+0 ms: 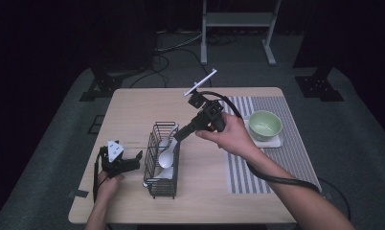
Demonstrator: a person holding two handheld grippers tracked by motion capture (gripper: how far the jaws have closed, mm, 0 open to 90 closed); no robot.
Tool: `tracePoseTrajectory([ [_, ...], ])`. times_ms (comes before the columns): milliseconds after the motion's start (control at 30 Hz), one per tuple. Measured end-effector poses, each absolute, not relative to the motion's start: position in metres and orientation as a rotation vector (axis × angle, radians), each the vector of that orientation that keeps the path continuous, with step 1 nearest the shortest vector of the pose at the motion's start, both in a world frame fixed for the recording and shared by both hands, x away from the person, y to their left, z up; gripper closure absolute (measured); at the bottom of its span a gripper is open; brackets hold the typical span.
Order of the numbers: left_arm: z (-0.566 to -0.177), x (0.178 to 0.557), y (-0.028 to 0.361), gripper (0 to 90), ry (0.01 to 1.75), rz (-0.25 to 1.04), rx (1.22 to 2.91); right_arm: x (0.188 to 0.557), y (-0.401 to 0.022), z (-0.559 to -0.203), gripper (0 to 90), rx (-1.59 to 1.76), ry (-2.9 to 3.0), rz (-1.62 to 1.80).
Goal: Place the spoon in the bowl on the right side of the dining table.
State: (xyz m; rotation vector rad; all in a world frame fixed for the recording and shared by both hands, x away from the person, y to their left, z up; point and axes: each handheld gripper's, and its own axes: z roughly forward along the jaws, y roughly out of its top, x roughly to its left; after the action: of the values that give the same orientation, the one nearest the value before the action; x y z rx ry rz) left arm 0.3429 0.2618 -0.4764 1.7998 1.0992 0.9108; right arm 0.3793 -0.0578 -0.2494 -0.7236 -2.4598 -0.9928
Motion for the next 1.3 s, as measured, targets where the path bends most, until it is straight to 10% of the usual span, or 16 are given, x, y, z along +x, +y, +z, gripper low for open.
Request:
tracePoseTrajectory([
  [1300, -0.476, 0.343, 0.262, 1.1, 1.101, 0.911, 1.800, 0.379, -0.106, -0.223, 85.3, -0.794, -2.453, -1.076],
])
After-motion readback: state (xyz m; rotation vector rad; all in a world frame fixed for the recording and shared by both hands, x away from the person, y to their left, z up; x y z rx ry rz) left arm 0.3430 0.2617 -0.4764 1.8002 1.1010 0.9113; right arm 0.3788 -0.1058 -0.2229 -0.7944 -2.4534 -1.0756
